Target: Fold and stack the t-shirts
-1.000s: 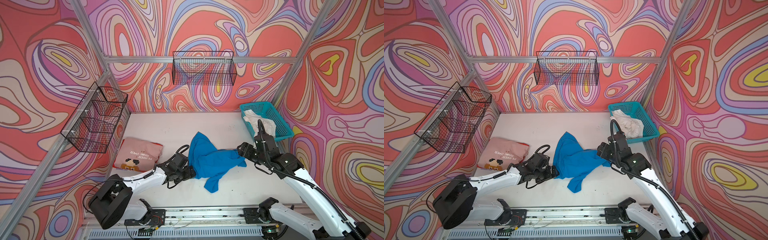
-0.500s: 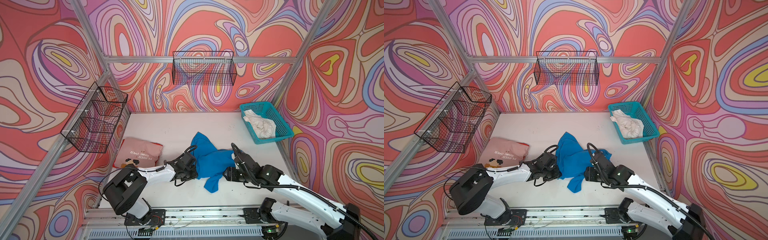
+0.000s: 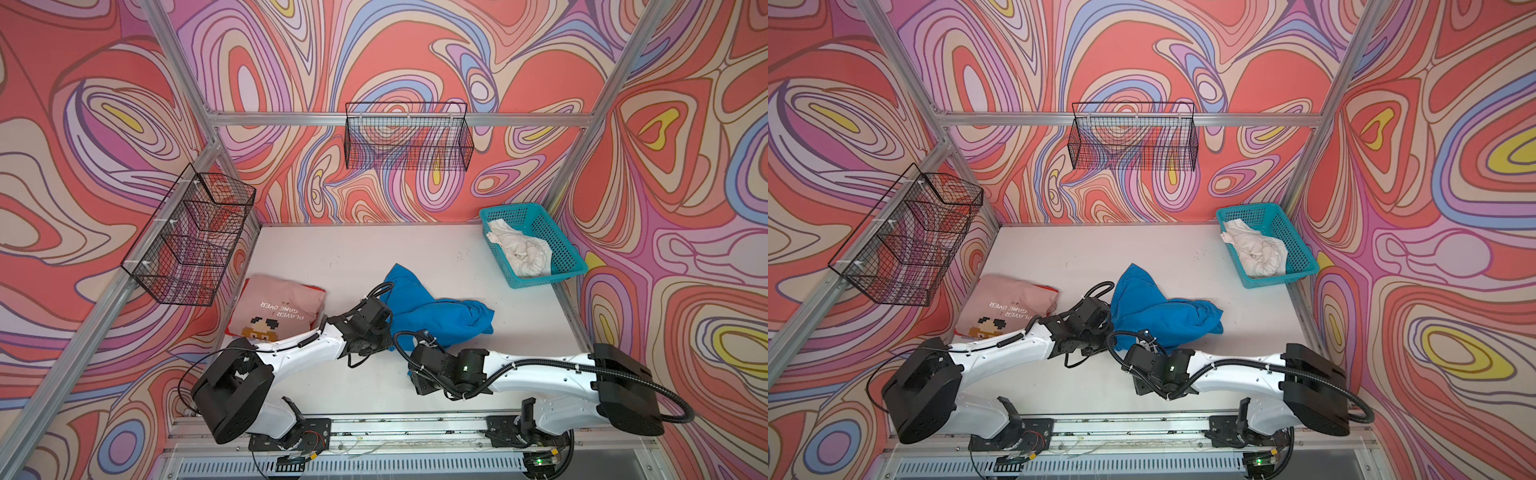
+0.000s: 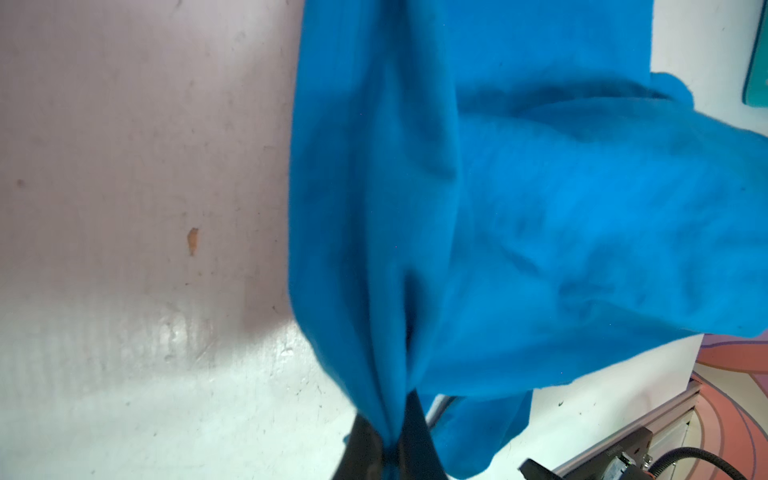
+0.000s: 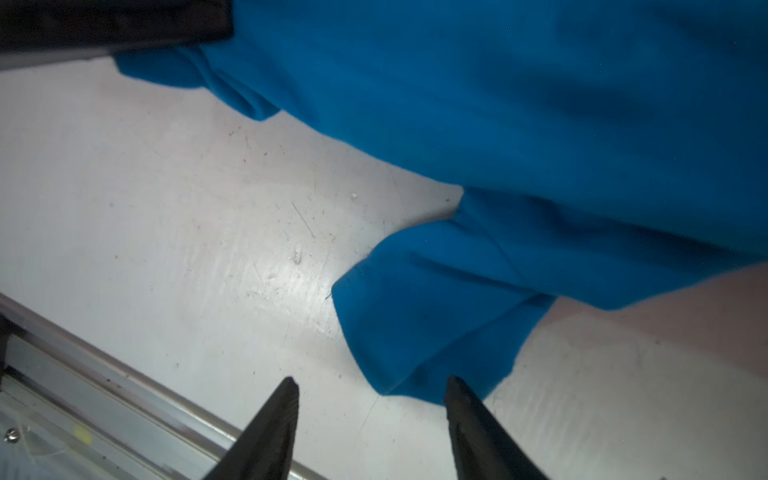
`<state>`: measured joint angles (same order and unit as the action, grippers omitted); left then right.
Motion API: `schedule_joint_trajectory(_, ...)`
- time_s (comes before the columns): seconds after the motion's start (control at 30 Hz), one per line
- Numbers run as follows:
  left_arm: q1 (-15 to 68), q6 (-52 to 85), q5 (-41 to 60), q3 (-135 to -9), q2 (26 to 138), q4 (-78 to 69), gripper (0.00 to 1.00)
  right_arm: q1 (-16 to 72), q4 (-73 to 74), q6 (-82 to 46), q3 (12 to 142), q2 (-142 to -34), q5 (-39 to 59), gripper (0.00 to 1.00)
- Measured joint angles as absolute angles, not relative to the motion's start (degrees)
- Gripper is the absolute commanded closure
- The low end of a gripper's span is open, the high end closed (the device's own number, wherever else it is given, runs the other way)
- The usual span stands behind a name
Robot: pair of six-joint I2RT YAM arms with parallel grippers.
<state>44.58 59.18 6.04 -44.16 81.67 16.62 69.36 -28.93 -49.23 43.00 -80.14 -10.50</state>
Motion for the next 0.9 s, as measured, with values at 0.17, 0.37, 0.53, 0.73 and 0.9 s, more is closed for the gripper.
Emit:
schedule_joint_trajectory(0.17, 43.77, 59.18, 5.8, -44.16, 79.72, 17.26, 1.0, 69.36, -25.47, -50.24, 42.63, -82.48, -11.7, 0.56)
schedule_joint_trajectory(0.37, 42.68, 59.18, 5.74, -43.99, 77.84, 17.56, 1.0, 69.36, -23.88, -51.55, 41.98, -84.33, -12.71, 0.61)
schedule_joint_trajectory(0.53, 41.89, 59.2, 5.78, -43.07, 76.05, 17.63, 1.0, 69.38, -24.36, -52.88, 42.22, -87.31, -14.37, 0.62)
schedule_joint_trajectory(0.73, 41.17, 59.22, 5.82, -42.33, 74.32, 17.67, 1.0, 69.45, -25.28, -53.93, 43.33, -88.97, -16.38, 1.0)
schedule_joint_trajectory(0.9, 39.16, 59.13, 6.22, -41.93, 72.27, 18.7, 1.0, 69.45, -30.72, -54.54, 43.86, -85.3, -17.98, 1.0)
